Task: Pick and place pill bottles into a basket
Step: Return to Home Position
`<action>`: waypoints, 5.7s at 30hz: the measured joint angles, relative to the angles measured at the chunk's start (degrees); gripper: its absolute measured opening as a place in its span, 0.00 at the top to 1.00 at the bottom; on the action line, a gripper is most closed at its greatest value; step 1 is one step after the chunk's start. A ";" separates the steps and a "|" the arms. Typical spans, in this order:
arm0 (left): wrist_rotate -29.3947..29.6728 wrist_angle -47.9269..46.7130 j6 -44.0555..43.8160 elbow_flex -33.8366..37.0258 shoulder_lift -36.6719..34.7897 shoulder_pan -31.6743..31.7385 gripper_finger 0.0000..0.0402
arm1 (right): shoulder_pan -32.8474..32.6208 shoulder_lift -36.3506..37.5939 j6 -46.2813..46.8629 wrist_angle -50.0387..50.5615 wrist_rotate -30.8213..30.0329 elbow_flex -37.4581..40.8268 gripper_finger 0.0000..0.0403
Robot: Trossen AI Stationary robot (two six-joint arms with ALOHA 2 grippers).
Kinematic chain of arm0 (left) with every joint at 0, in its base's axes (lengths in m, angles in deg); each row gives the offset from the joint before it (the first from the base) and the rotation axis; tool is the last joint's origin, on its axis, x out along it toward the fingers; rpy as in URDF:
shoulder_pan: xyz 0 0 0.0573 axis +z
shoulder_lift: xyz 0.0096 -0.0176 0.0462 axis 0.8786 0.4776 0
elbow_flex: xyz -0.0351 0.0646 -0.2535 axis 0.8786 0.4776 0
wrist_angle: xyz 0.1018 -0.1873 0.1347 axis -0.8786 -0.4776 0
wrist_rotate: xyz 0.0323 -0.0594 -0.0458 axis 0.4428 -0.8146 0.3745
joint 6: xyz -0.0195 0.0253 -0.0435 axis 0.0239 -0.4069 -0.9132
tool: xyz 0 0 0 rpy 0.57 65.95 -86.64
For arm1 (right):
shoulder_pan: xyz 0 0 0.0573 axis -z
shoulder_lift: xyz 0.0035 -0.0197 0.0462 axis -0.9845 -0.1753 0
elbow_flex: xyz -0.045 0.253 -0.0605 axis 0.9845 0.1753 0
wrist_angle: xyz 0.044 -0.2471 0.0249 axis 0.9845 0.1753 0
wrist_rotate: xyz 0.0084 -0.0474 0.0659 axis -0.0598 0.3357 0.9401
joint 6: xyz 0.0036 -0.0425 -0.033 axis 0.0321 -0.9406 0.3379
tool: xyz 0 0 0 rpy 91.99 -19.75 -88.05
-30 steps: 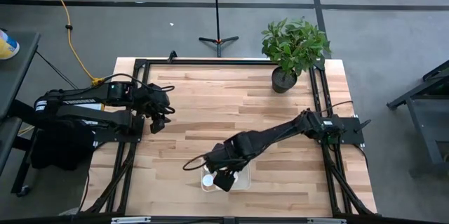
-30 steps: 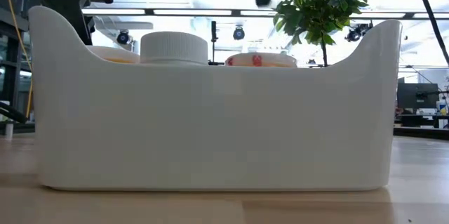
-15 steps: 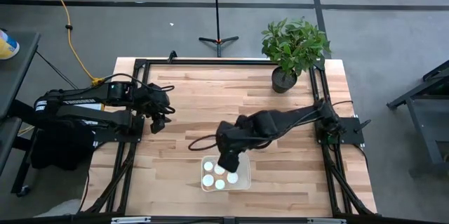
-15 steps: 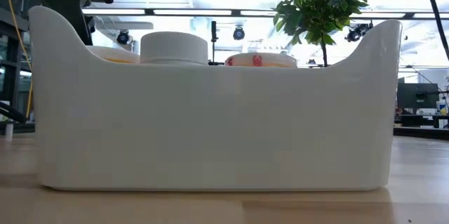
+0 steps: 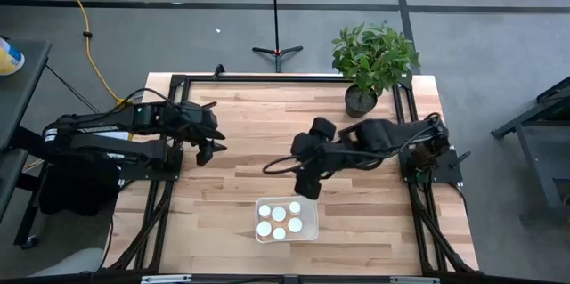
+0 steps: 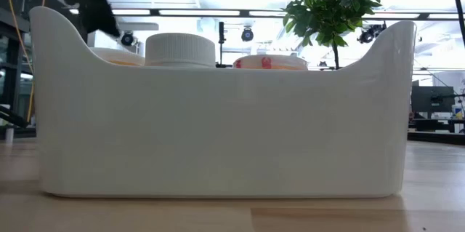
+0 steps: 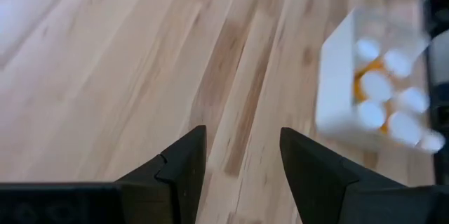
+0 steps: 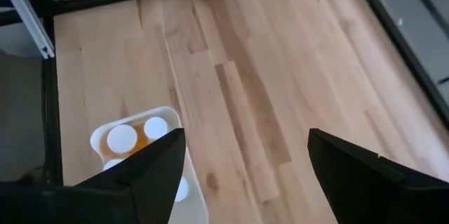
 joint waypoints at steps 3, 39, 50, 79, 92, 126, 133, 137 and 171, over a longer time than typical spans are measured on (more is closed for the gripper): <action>-0.69 3.48 -0.01 0.00 -2.17 0.00 0.46 | 0.00 2.40 -2.14 0.05 -0.25 0.00 0.28; -11.47 34.08 -1.03 21.94 -36.98 -0.02 0.46 | -5.51 41.65 -1.44 -33.07 -19.11 46.23 0.28; -14.34 34.11 1.61 22.51 -37.87 -0.02 0.46 | -0.74 72.31 -13.94 -78.78 -4.23 87.02 0.28; -11.50 33.23 6.44 26.09 -44.11 0.00 0.46 | 27.15 80.08 -7.91 -74.31 25.15 106.82 0.28; -11.67 34.00 6.93 27.37 -44.09 0.00 0.46 | 27.10 99.32 -0.90 -78.29 26.58 117.76 0.28; -6.40 46.74 -0.64 39.41 -44.04 -0.02 0.46 | 27.10 105.26 3.03 -76.03 21.71 124.63 0.28; -10.17 50.86 9.02 39.39 -44.10 -0.02 0.46 | 27.08 105.40 -13.12 -79.19 28.34 124.58 0.28; -10.61 49.79 12.20 39.39 -44.08 -0.02 0.46 | 27.10 105.39 -15.66 -78.05 29.00 124.58 0.28; -13.47 52.00 16.08 45.52 -43.99 -0.02 0.46 | 25.68 107.60 -17.56 -87.14 35.24 134.38 0.28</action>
